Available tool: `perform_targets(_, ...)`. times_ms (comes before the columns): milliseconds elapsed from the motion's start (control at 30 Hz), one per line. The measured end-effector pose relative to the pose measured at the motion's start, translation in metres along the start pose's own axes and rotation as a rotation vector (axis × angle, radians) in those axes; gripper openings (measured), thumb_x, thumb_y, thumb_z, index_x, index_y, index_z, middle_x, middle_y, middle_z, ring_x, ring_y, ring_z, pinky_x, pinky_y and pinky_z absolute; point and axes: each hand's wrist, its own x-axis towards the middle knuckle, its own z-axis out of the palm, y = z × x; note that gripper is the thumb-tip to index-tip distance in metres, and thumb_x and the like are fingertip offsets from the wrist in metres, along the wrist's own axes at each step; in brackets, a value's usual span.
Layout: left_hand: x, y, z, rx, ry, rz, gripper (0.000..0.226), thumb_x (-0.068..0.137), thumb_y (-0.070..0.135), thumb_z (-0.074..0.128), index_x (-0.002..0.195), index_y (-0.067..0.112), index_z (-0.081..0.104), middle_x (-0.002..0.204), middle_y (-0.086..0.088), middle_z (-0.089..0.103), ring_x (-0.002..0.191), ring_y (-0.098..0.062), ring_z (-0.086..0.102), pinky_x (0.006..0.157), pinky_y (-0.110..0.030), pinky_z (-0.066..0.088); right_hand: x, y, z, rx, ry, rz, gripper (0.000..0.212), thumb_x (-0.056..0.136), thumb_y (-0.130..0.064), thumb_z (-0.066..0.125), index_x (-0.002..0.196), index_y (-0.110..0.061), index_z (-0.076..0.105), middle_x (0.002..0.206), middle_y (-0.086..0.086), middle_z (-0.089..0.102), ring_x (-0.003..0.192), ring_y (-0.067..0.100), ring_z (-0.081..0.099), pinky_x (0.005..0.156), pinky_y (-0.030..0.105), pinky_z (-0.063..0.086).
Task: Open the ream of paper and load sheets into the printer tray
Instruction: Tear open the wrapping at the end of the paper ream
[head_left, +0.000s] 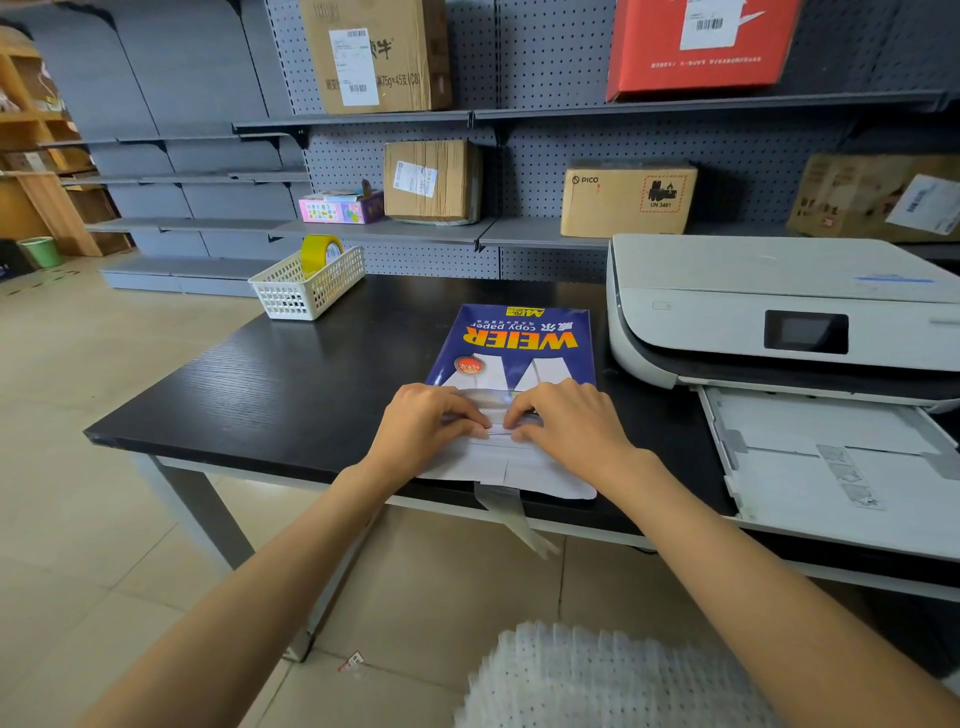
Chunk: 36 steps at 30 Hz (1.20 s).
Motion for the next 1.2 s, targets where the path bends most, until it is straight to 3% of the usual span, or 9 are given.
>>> perform_targets(367, -0.001, 0.001, 0.0, 0.029, -0.003, 0.016, 0.012, 0.085, 0.033, 0.072, 0.091, 0.026, 0.08, 0.09, 0.007, 0.077, 0.084, -0.015, 0.068, 0.079, -0.03, 0.053, 0.0, 0.003, 0.0, -0.018, -0.008, -0.06, 0.02, 0.096, -0.034, 0.058, 0.11, -0.03, 0.072, 0.111, -0.002, 0.071, 0.102, 0.023, 0.061, 0.068, 0.027, 0.036)
perform_targets(533, -0.013, 0.0, 0.002, 0.114, 0.031, 0.062, 0.015, 0.088, 0.03, 0.069, 0.101, 0.028, 0.076, 0.107, 0.011, 0.072, 0.102, -0.014, 0.065, 0.093, -0.033, 0.046, -0.007, 0.006, 0.011, -0.249, 0.023, -0.211, 0.027, 0.101, -0.028, 0.044, 0.115, -0.028, 0.067, 0.111, -0.004, 0.07, 0.095, 0.025, 0.065, 0.07, 0.033, 0.049)
perform_targets(767, -0.024, 0.003, 0.007, 0.143, 0.078, 0.044, 0.022, 0.086, 0.022, 0.073, 0.106, 0.032, 0.075, 0.115, 0.01, 0.068, 0.107, -0.015, 0.063, 0.093, -0.027, 0.037, -0.014, 0.0, 0.023, -0.273, 0.177, -0.192, 0.012, 0.078, -0.018, 0.077, 0.09, -0.021, 0.076, 0.115, -0.005, 0.071, 0.074, 0.02, 0.072, 0.049, 0.027, 0.051)
perform_targets(1033, -0.028, 0.01, 0.014, 0.152, 0.157, 0.094, 0.021, 0.086, 0.027, 0.072, 0.105, 0.034, 0.075, 0.113, 0.012, 0.067, 0.108, -0.01, 0.06, 0.089, -0.03, 0.044, -0.021, -0.001, 0.028, -0.25, 0.212, -0.2, 0.02, 0.071, -0.023, 0.084, 0.089, -0.021, 0.076, 0.112, -0.005, 0.072, 0.091, 0.016, 0.069, 0.057, 0.027, 0.054)
perform_targets(1200, -0.037, 0.012, 0.019, 0.17, 0.165, 0.104, 0.024, 0.09, 0.036, 0.058, 0.108, 0.035, 0.074, 0.118, 0.011, 0.066, 0.114, -0.011, 0.057, 0.092, -0.032, 0.045, -0.029, -0.002, 0.027, -0.246, 0.23, -0.207, 0.021, 0.067, -0.02, 0.086, 0.086, -0.021, 0.077, 0.114, -0.003, 0.072, 0.092, 0.018, 0.069, 0.057, 0.029, 0.054)
